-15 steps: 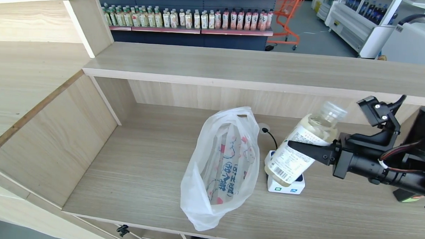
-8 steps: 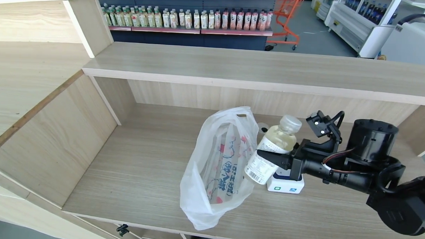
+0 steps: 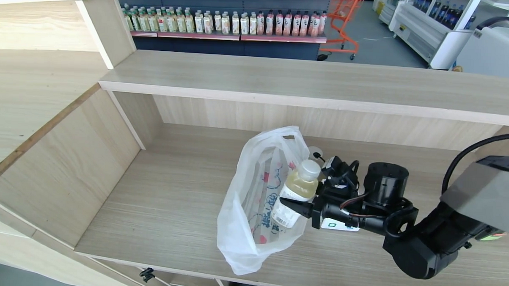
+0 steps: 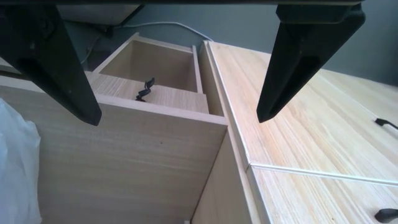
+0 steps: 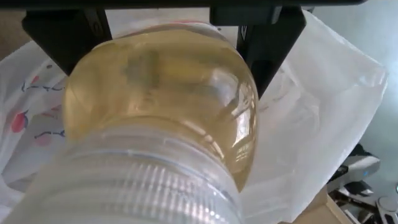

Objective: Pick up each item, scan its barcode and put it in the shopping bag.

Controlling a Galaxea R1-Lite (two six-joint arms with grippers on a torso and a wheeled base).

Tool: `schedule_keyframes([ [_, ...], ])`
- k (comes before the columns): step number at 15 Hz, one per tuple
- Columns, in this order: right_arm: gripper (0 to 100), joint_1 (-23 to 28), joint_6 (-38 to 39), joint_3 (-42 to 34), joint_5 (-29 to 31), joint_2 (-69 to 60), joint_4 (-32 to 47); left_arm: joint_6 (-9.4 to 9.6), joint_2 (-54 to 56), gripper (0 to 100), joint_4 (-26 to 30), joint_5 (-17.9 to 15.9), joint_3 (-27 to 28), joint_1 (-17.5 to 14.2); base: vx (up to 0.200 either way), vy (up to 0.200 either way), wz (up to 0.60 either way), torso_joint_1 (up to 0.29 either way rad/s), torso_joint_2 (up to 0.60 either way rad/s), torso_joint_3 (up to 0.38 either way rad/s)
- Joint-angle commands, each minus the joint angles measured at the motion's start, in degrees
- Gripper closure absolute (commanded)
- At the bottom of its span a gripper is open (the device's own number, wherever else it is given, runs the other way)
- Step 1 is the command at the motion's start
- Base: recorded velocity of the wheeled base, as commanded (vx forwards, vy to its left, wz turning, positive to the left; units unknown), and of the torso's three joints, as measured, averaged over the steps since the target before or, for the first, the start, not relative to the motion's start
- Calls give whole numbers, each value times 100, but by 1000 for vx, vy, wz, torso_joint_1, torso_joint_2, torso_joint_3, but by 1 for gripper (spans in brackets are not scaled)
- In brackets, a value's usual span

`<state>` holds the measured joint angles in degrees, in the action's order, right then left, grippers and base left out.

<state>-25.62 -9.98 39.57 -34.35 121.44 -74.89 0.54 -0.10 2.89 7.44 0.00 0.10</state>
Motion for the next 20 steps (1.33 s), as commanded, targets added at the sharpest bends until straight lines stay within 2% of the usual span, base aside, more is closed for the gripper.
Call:
schedule_keyframes([
  [1,100,-30,-232,227,-10,468,-87,-1,1,0,1,3,0,-1,0,0,0,0,0,0],
  [7,100,-4,-522,332,-10,617,-518,-1,1,0,1,3,0,-1,0,0,0,0,0,0],
  [8,0,-4,-513,332,-10,617,-562,-1,1,0,1,3,0,-1,0,0,0,0,0,0],
  [11,0,5,-214,24,-10,213,-430,-1,1,0,1,3,0,-1,0,0,0,0,0,0],
  [14,0,22,990,-222,-1,-1325,431,-1,1,0,1,3,0,-1,0,0,0,0,0,0],
  [16,0,233,1086,-591,-28,-2186,1064,-1,1,0,1,3,0,-1,0,0,0,0,0,0],
  [17,0,523,1157,-1022,-72,-2960,1538,-1,1,0,1,3,0,-1,0,0,0,0,0,0],
  [20,0,945,1825,-1364,-36,-3628,1776,-1,1,0,1,3,0,-1,0,0,0,0,0,0],
])
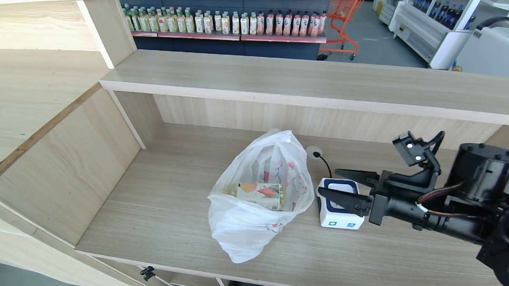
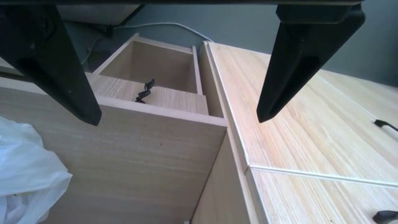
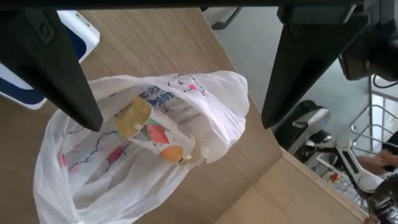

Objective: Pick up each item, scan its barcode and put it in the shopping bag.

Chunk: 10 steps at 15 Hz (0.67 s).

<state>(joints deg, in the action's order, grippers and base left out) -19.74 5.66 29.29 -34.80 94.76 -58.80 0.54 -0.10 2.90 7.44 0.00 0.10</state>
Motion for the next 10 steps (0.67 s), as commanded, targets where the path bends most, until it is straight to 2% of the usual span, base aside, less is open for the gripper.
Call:
schedule_keyframes([
  [1,0,444,304,-337,9,-994,175,-1,1,0,0,3,0,-1,0,0,0,0,0,0],
  [4,0,937,718,-301,61,-1522,202,-1,1,0,0,3,0,-1,0,0,0,0,0,0],
  [7,0,1736,638,-310,185,-1856,624,-1,1,0,0,3,0,-1,0,0,0,0,0,0],
  [10,0,1965,612,-407,193,-2119,1089,-1,1,0,0,3,0,-1,0,0,0,0,0,0],
])
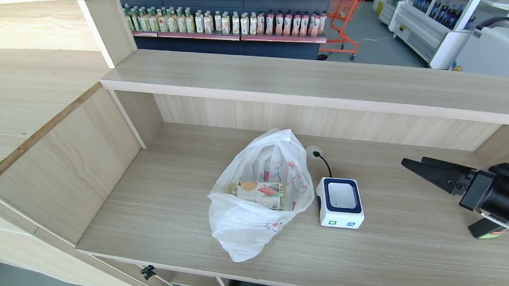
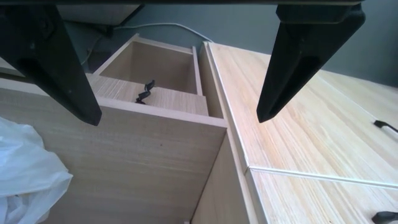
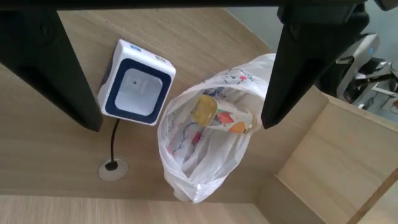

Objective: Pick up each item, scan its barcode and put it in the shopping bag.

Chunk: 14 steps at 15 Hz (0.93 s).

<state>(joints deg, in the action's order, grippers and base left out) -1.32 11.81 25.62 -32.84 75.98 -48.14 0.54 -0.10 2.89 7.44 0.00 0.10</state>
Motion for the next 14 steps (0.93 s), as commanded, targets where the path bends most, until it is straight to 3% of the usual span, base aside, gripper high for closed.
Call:
schedule_keyframes([
  [1,0,132,-12,-58,-3,-251,24,-1,1,0,1,3,0,-1,0,0,0,0,0,0],
  [4,0,132,-21,-172,-3,-251,24,-18,1,0,1,3,0,-1,0,0,0,0,0,0],
  [8,0,176,-21,-286,-3,-242,24,-1,1,0,1,3,0,-1,-200,0,0,7,2,1],
  [11,0,176,-74,-374,6,-251,24,8,1,0,1,3,0,-1,0,0,0,0,0,0],
  [14,0,395,-302,-436,6,-163,33,8,1,0,1,3,0,-1,0,-200,0,9,2,7],
])
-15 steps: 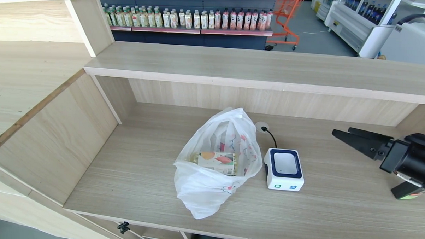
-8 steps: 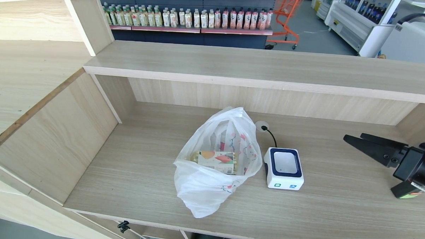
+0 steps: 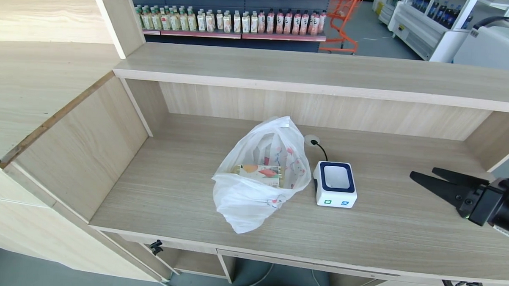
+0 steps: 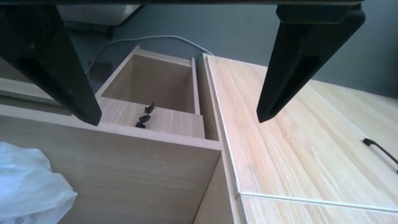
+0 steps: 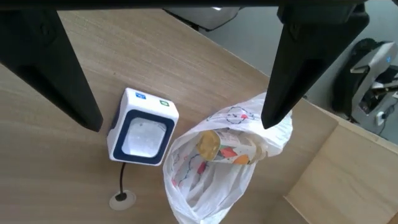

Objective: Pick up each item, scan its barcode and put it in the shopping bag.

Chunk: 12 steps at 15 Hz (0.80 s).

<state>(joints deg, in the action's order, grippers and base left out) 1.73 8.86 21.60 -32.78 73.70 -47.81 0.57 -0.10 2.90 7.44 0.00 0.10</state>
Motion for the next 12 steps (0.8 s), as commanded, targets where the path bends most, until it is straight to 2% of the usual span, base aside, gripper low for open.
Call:
schedule_keyframes([
  [1,0,170,-139,-86,0,109,0,4,1,0,0,3,0,-1,0,-200,0,2,7,7],
  [4,0,442,-359,-227,-9,153,0,4,1,0,0,3,0,-1,0,-200,0,1,2,-1],
  [8,0,495,-412,-288,-9,135,0,-5,1,0,0,3,0,-1,0,-200,0,2,0,5],
  [12,0,662,-895,-490,-9,162,9,-5,1,0,0,3,0,-1,0,-200,0,2,4,1],
])
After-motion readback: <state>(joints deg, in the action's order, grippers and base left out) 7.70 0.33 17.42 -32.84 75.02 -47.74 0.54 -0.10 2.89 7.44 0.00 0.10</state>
